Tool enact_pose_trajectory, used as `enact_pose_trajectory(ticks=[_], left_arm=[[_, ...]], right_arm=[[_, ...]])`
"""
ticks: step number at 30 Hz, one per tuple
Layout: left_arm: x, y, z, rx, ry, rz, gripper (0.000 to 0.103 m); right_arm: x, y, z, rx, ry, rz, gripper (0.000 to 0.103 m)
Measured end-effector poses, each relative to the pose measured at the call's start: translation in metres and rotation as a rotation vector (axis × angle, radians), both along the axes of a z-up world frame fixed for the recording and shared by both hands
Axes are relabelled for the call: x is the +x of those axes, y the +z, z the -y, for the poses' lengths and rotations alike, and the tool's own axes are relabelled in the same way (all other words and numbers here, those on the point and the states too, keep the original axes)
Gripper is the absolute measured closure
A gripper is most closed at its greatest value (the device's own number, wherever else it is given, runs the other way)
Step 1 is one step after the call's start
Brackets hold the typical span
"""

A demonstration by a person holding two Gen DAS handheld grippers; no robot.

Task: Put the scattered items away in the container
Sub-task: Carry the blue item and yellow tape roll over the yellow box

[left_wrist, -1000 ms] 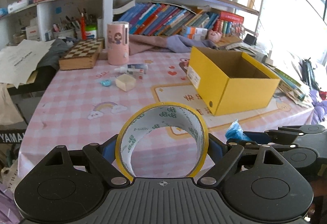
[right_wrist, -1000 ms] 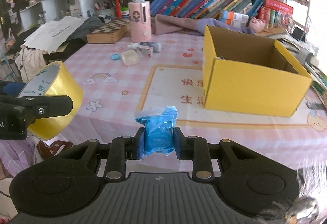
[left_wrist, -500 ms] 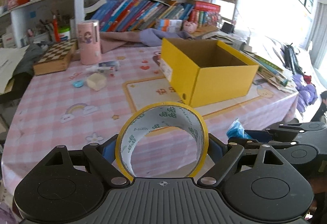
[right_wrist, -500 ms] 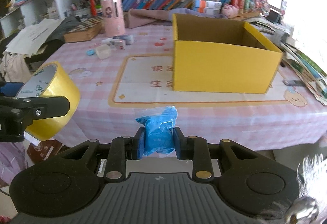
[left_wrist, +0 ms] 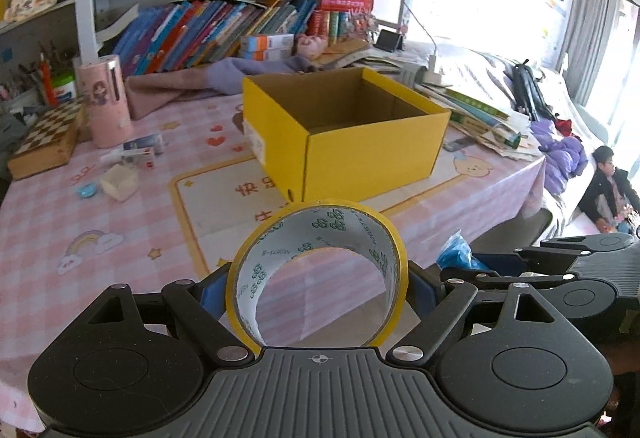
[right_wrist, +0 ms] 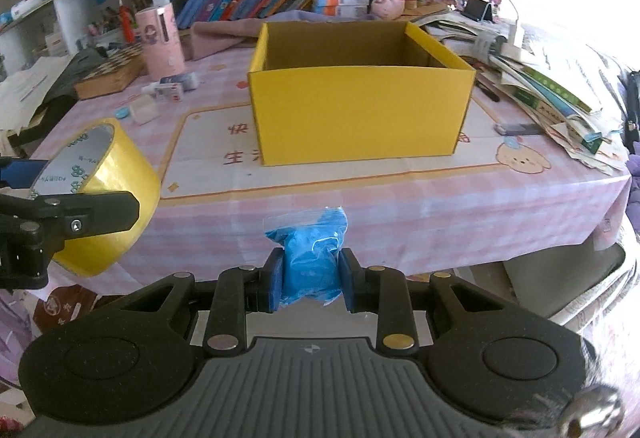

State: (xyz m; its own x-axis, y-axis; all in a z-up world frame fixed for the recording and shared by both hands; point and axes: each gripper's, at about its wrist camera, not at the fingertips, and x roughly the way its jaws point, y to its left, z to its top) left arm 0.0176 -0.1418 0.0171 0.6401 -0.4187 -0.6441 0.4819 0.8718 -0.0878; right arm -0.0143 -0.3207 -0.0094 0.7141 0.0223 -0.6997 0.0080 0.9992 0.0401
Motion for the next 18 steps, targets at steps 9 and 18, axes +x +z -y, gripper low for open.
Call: enact_pose_trajectory(ticks=[9,18], left_arm=[[0.005,0.002,0.015,-0.003,-0.025,0.003,0.016],[0.012,0.003,0.029,-0.002,-0.058,0.006,0.016]], right_arm=[[0.002,0.003,0.013,-0.007,-0.016,0.004,0.076],[0.005,0.004,0.025,-0.006,-0.038,0.006,0.076]])
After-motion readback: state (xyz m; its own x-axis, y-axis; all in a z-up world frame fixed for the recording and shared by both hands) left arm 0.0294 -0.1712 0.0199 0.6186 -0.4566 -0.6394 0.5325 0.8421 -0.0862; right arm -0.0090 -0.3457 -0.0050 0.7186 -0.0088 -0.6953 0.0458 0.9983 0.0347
